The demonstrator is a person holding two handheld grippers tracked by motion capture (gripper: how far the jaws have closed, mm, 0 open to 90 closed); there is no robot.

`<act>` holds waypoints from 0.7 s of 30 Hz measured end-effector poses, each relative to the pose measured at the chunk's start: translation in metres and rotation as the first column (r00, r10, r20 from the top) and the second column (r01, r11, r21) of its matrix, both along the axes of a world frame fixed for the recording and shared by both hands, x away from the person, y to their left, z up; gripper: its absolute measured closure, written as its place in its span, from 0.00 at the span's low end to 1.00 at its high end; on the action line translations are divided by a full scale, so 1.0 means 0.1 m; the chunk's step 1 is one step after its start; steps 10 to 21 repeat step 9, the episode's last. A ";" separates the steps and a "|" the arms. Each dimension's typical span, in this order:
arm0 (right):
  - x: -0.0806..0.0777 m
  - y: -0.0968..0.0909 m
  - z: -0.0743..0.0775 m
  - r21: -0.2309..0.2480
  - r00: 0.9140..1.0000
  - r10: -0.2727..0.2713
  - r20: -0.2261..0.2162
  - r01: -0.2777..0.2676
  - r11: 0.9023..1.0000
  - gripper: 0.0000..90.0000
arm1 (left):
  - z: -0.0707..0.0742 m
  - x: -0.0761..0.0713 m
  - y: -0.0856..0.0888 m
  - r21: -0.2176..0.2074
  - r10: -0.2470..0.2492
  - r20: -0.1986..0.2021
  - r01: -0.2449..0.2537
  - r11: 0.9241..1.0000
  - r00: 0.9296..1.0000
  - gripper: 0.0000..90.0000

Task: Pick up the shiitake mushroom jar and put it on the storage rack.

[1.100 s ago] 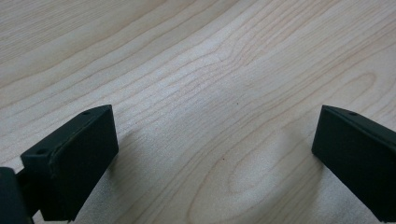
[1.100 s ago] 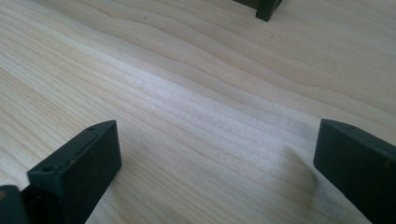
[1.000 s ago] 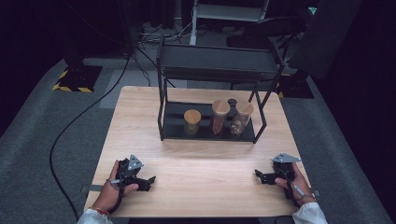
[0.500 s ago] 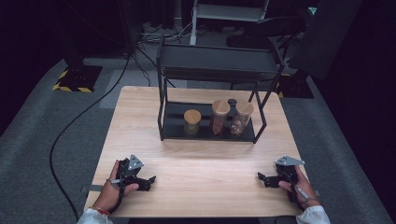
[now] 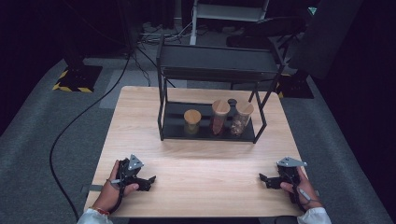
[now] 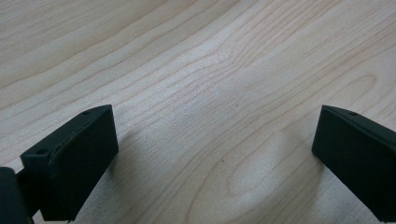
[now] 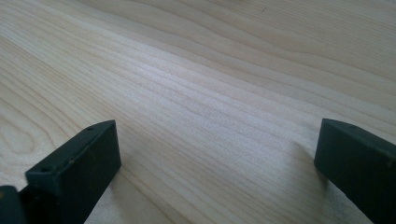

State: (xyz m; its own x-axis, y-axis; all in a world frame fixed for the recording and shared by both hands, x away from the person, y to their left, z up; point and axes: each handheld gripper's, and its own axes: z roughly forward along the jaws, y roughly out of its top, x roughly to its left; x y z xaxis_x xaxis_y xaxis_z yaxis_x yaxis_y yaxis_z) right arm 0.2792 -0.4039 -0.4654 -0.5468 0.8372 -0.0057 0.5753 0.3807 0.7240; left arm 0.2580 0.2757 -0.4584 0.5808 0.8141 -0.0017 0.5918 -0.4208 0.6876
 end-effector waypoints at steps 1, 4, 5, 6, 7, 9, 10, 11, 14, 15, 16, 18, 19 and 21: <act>0.00 0.00 0.00 0.000 1.000 0.000 0.000 0.000 1.000 0.00 | 0.00 0.00 0.00 0.000 0.000 0.000 0.000 1.000 1.000 0.00; 0.00 0.00 0.00 0.000 1.000 0.000 0.000 0.000 1.000 0.00 | 0.00 0.00 0.00 0.000 -0.001 0.000 0.001 1.000 1.000 0.00; 0.00 0.00 0.00 0.000 1.000 0.000 0.000 0.000 1.000 0.00 | 0.00 0.00 0.00 0.000 -0.001 0.000 0.001 1.000 1.000 0.00; 0.00 0.00 0.00 0.000 1.000 0.000 0.000 0.000 1.000 0.00 | 0.00 0.00 0.00 0.000 -0.001 0.000 0.001 1.000 1.000 0.00; 0.00 0.00 0.00 0.000 1.000 0.000 0.000 0.000 1.000 0.00 | 0.00 0.00 0.00 0.000 -0.001 0.000 0.001 1.000 1.000 0.00; 0.00 0.00 0.00 0.000 1.000 0.000 0.000 0.000 1.000 0.00 | 0.00 0.00 0.00 0.000 -0.003 -0.001 0.003 1.000 1.000 0.00; 0.00 0.00 0.00 0.000 1.000 0.000 0.000 0.000 1.000 0.00 | 0.00 0.00 0.00 0.000 -0.003 -0.001 0.003 1.000 1.000 0.00; 0.00 0.00 0.00 0.000 1.000 0.000 0.000 0.000 1.000 0.00 | 0.00 0.00 0.00 0.000 -0.003 -0.001 0.003 1.000 1.000 0.00; 0.00 0.00 0.00 0.000 1.000 0.000 0.000 0.000 1.000 0.00 | 0.00 0.00 0.00 0.000 -0.003 -0.001 0.003 1.000 1.000 0.00; 0.00 0.00 0.00 0.000 1.000 0.000 0.000 0.000 1.000 0.00 | 0.00 0.00 0.00 0.000 -0.003 -0.001 0.003 1.000 1.000 0.00; 0.00 0.00 0.00 0.000 1.000 0.000 0.000 0.000 1.000 0.00 | 0.00 0.00 0.00 0.000 -0.003 -0.001 0.003 1.000 1.000 0.00; 0.00 0.00 0.00 0.000 1.000 0.000 0.000 0.000 1.000 0.00 | 0.00 0.00 0.00 0.000 -0.003 -0.001 0.003 1.000 1.000 0.00; 0.00 0.00 0.00 0.000 1.000 0.000 0.000 0.000 1.000 0.00 | 0.00 0.00 0.00 0.000 -0.003 -0.001 0.003 1.000 1.000 0.00; 0.00 0.00 0.00 0.000 1.000 0.000 0.000 0.000 1.000 0.00 | 0.00 0.00 0.00 0.000 -0.003 -0.001 0.003 1.000 1.000 0.00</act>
